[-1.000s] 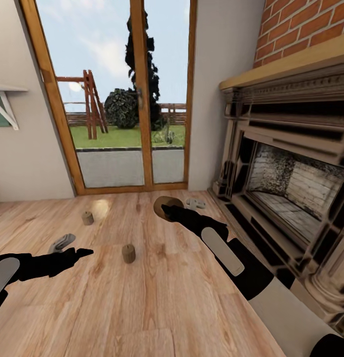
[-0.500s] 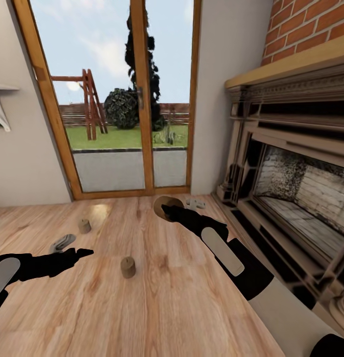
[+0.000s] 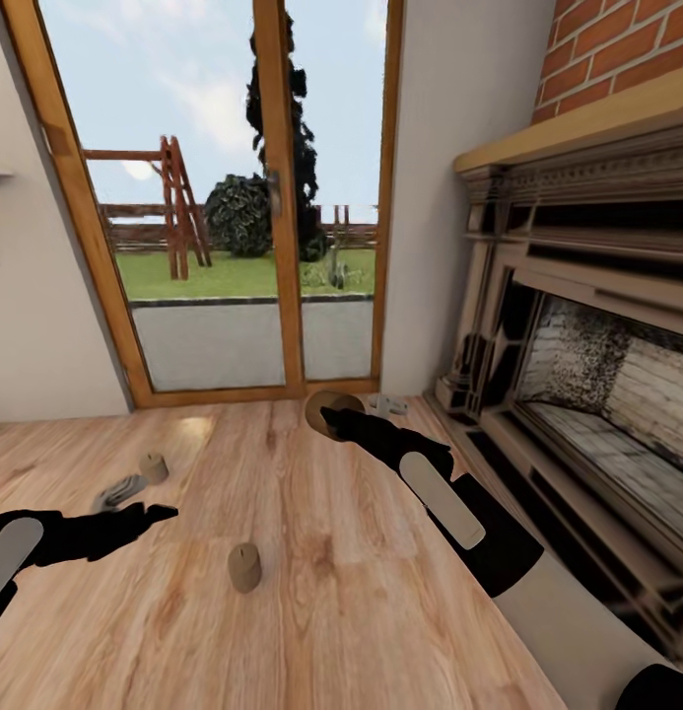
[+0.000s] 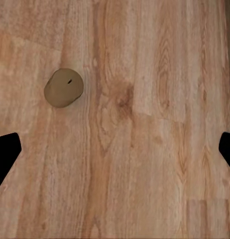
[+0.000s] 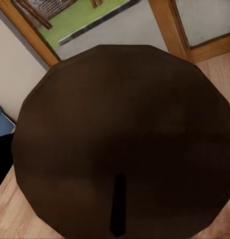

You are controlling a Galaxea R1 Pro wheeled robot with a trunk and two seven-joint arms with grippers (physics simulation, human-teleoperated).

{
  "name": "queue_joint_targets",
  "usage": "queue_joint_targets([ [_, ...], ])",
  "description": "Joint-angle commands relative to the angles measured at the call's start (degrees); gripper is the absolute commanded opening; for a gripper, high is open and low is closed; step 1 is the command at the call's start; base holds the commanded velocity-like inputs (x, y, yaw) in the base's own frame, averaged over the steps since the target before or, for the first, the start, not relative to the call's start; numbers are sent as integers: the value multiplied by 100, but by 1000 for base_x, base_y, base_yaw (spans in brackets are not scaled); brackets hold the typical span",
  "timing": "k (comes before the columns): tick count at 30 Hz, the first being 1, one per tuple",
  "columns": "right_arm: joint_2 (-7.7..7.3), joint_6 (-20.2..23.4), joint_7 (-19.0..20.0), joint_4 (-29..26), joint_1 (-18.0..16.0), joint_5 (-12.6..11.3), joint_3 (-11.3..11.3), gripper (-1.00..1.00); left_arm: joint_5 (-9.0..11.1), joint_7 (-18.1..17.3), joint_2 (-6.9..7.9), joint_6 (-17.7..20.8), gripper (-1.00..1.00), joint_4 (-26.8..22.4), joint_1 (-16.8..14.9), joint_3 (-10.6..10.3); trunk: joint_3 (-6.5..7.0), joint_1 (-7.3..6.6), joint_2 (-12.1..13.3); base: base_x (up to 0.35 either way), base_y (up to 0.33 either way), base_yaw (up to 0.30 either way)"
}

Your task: Place each of the two pumpkins and all three candles from the living room inside a cabinet in the living room (use any cabinet), then make sure every cabinet is closed, and position the cauldron so it is next to a table in the living room.

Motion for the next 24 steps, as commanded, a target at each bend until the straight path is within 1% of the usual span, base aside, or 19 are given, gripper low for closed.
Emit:
queue_joint_targets([
  [1,-5,-5,-52,-11,-9,-41,12,-100,-179,59,-8,0,100,66,-7,0,-6,2,-3,337,0,0],
  [4,-5,-5,-54,-11,-8,-37,9,-100,-521,64,-42,-131,100,170,-12,3,-6,2,-3,337,0,0],
  [6,-5,-5,-53,-11,-7,-36,7,-100,-692,81,-113,-179,100,219,-27,-6,-6,2,-3,337,0,0],
  [7,-5,-5,-52,-11,-7,-36,8,-100,-841,142,-166,-189,100,231,-41,-9,-6,2,-3,337,0,0],
  [8,-5,-5,-52,-11,-7,-36,10,-100,-1040,255,-234,-196,100,242,-63,-10,-6,2,-3,337,0,0],
  [9,-5,-5,-50,-11,-7,-36,10,-100,-1259,404,-329,-200,100,250,-89,-10,-6,2,-3,337,0,0],
  [10,-5,-5,-51,-11,-7,-36,11,-100,-1582,634,-535,-204,100,281,-133,-12,-6,2,-3,337,0,0],
  [11,-5,-5,-52,-11,-7,-36,8,-100,-1775,764,-691,-209,100,328,-164,-12,-6,2,-3,337,0,0],
  [13,-5,-5,-54,-11,-7,-36,7,-100,-2111,929,-980,-214,100,489,-258,-13,-6,2,-3,337,0,0],
  [16,-5,-5,-54,-11,-7,-36,6,-100,-2558,1014,-1301,-216,100,941,-449,-17,-6,2,-3,337,0,0],
  [17,-5,-5,-53,-11,-7,-36,6,-100,-2626,1008,-1346,-217,100,1042,-494,-19,-6,2,-3,337,0,0],
  [19,-5,-5,-52,-11,-8,-36,10,-100,-2691,986,-1389,-217,100,1169,-551,-21,-6,2,-3,337,0,0],
  [24,-1,-5,-53,-17,-7,-36,12,-100,-2674,945,-1417,-209,100,1263,-594,-22,-6,2,-3,330,0,0],
])
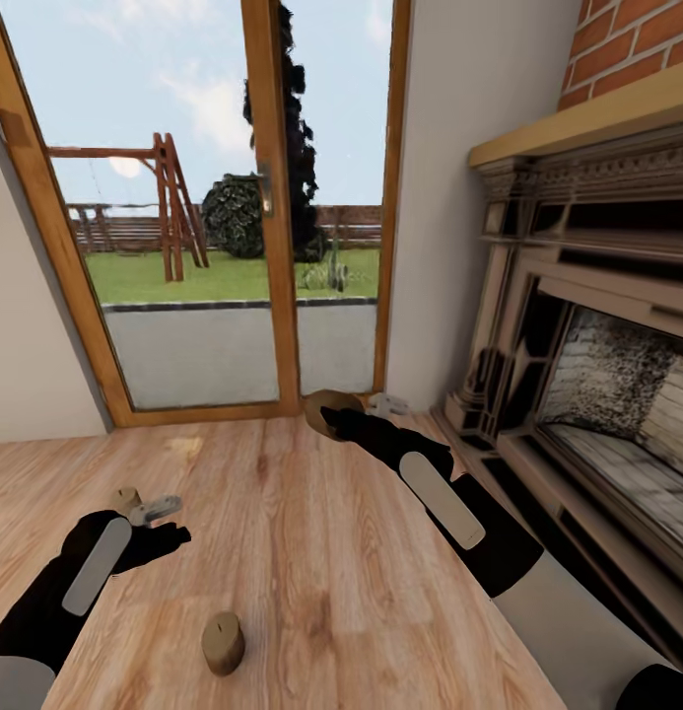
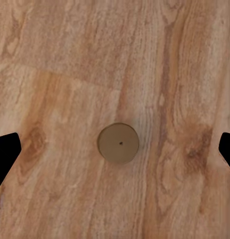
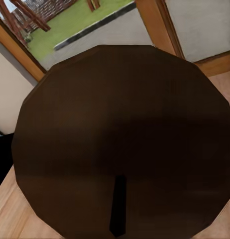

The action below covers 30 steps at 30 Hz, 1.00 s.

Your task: Place each of the two pumpkins and all three candles from the living room inside a cabinet in the living room (use any cabinet), then make sure every cabinet is closed, and position the cauldron so it is next to a table in the living room.

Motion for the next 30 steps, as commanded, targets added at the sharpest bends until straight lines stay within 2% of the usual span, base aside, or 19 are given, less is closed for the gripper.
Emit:
queue_joint_targets([
  [1,-3,-5,-50,-12,-7,-43,12,-100,63,53,7,15,100,-2,-6,-5,-6,2,-3,297,0,0],
  [5,-1,-1,-53,-9,-7,-43,12,-100,69,-116,4,27,100,3,-10,-5,-6,2,-3,278,9,0],
  [6,-2,0,-47,-13,-7,-43,14,-100,68,-651,32,78,100,3,-11,-12,-6,2,-3,102,22,0],
  [9,0,-3,-45,-14,-7,-43,12,-100,48,-1005,58,103,100,-3,-11,-13,-6,2,-3,40,9,0],
  [19,-5,-5,-44,-8,-7,-43,12,-100,63,-1125,68,110,100,-7,-11,-14,-6,2,-3,3,1,0],
  [23,-6,-3,-13,-92,-7,-43,10,-100,55,-1116,66,109,100,-2,-13,-14,-78,90,-163,0,0,0],
  [26,-7,6,385,-166,-7,-41,-14,-100,33,-1111,55,105,100,1,-18,-14,-132,156,-284,0,0,0],
  [28,-13,66,1145,-171,-7,-42,-32,-100,55,-1120,31,105,100,2,-19,-13,-168,200,-364,0,0,0],
  [30,-15,105,1468,-179,-7,-80,-37,-100,64,-1120,13,104,100,3,-20,-8,-204,244,-444,0,0,0],
])
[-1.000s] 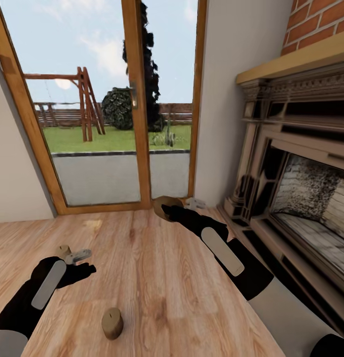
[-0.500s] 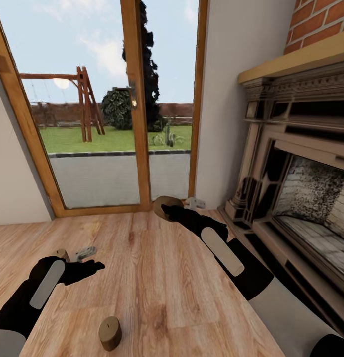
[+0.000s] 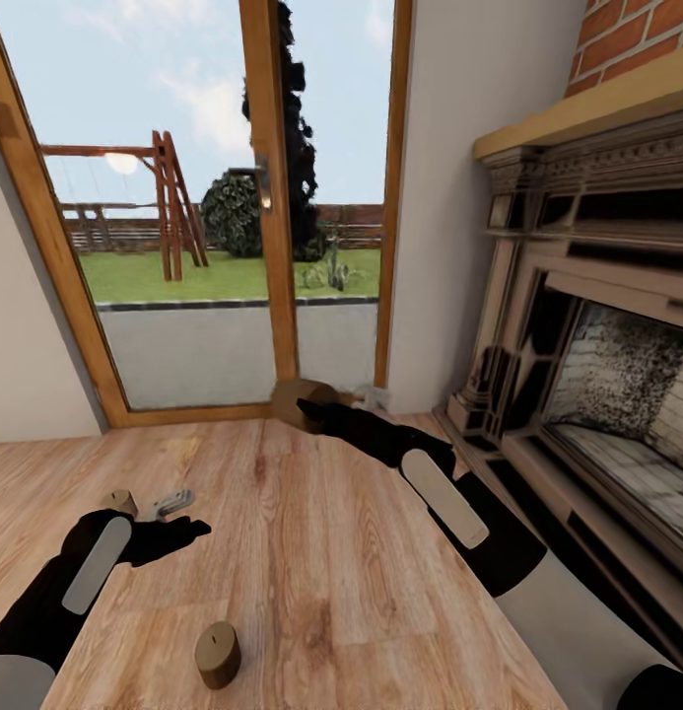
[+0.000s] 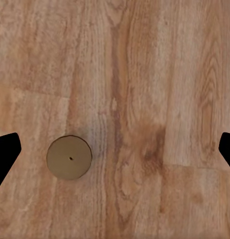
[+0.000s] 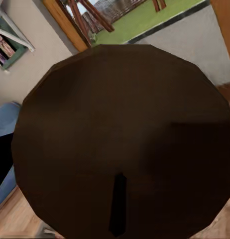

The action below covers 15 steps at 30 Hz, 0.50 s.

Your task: Place each of the two pumpkins and all three candles from the living room inside a cabinet in the living room (use any cabinet), then make sure every cabinet is closed, and position the cauldron so it is next to a table in the living room.

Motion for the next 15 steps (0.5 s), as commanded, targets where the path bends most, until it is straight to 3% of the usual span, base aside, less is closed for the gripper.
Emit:
queue_joint_targets([
  [1,-11,20,67,-6,-7,-135,7,-100,66,56,-7,13,100,-6,-3,-3,-24,21,-44,0,0,0],
  [5,-3,21,189,-11,-7,-429,19,-100,59,57,-9,-30,100,130,-3,-8,-111,43,-72,0,0,0],
  [15,7,20,208,-11,-7,-480,43,-100,18,48,-78,-76,100,205,-3,-9,-332,69,-86,0,0,0],
])
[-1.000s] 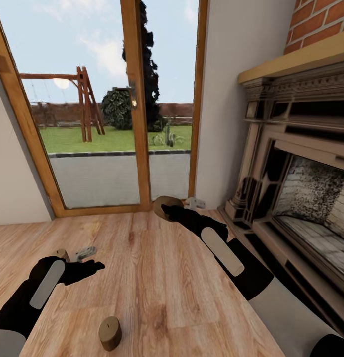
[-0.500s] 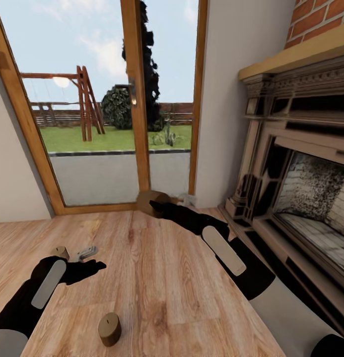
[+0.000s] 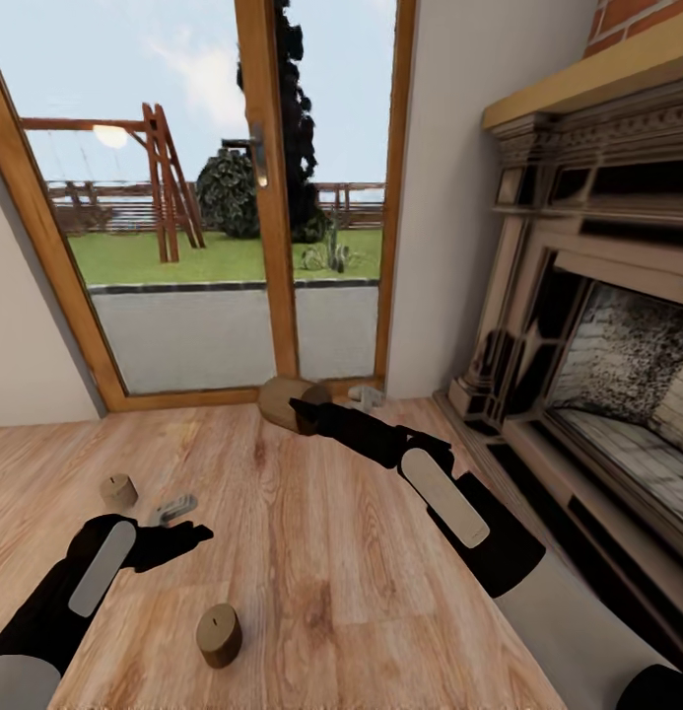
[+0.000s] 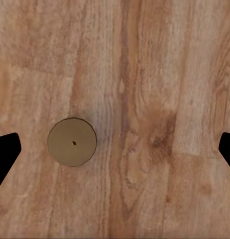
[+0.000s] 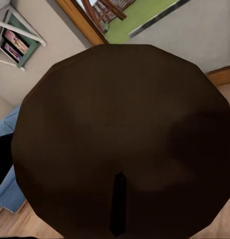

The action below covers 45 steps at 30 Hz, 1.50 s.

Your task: Place each of the two pumpkins and all three candles from the living room inside a cabinet in the living room (use any cabinet), then make sure every cabinet is closed, and position the cauldron so it is next to a table in the living room.

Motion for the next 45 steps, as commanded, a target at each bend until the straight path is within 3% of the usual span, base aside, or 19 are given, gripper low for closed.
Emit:
queue_joint_targets([
  [1,-7,1,-52,-12,-6,-71,9,-100,60,51,2,20,100,-30,-3,-6,-28,1,-5,0,0,0],
  [15,0,-8,-67,73,-6,-4,4,-100,132,87,68,70,100,-6,-11,36,-339,37,-23,0,0,0],
  [45,-8,-19,-91,94,-6,-1,2,-100,78,160,36,43,100,56,-56,46,-1003,114,-63,0,0,0],
])
